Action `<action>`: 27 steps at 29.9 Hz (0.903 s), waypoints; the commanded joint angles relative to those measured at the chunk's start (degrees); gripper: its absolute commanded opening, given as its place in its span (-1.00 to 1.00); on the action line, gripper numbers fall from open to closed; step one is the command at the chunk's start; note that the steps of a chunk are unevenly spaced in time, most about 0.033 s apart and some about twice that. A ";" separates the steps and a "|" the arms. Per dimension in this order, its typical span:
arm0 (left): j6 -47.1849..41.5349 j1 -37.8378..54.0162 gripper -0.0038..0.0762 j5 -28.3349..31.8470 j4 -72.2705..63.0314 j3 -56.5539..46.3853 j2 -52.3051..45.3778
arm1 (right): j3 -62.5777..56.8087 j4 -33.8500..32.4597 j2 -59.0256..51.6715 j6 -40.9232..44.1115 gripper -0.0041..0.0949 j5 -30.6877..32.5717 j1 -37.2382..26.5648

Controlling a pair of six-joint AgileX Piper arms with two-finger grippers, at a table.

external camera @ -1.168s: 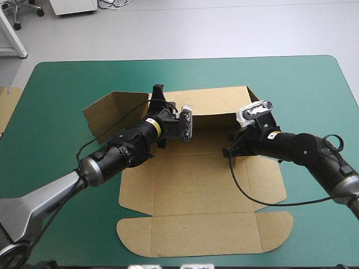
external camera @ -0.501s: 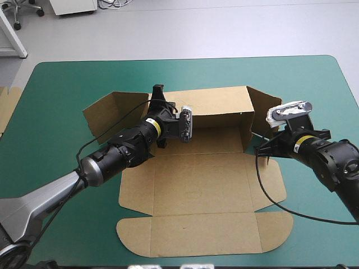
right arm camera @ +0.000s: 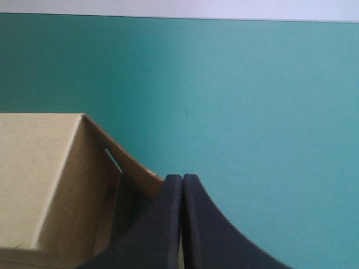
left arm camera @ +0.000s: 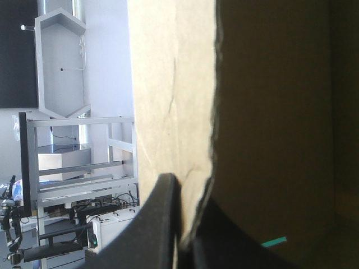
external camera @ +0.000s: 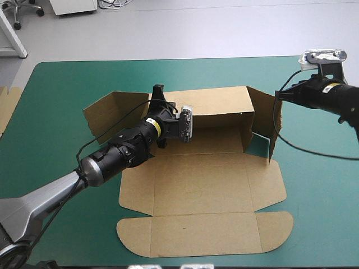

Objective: Fold the box

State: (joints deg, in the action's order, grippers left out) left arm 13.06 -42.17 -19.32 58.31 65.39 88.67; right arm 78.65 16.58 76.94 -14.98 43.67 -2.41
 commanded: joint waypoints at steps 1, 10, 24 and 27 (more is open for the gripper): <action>-1.36 -0.24 -0.93 -1.36 -3.66 0.39 -0.81 | 4.80 14.69 5.88 -9.17 -0.96 0.03 -6.66; -1.36 -0.24 -0.93 -1.36 -3.37 0.39 -0.81 | 9.99 29.77 19.63 -19.65 -0.44 7.00 -10.80; -1.36 -0.24 -0.93 -1.36 -2.90 0.39 -0.81 | 6.07 31.26 18.73 -26.28 -0.40 11.46 -8.95; -1.36 -0.24 -0.93 -1.36 -2.90 0.39 -0.81 | 1.96 31.70 16.77 -28.13 -0.40 11.11 -8.95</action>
State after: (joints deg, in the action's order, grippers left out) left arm 13.06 -42.17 -19.32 58.23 65.39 88.67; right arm 82.35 44.93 98.35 -40.62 55.45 -11.20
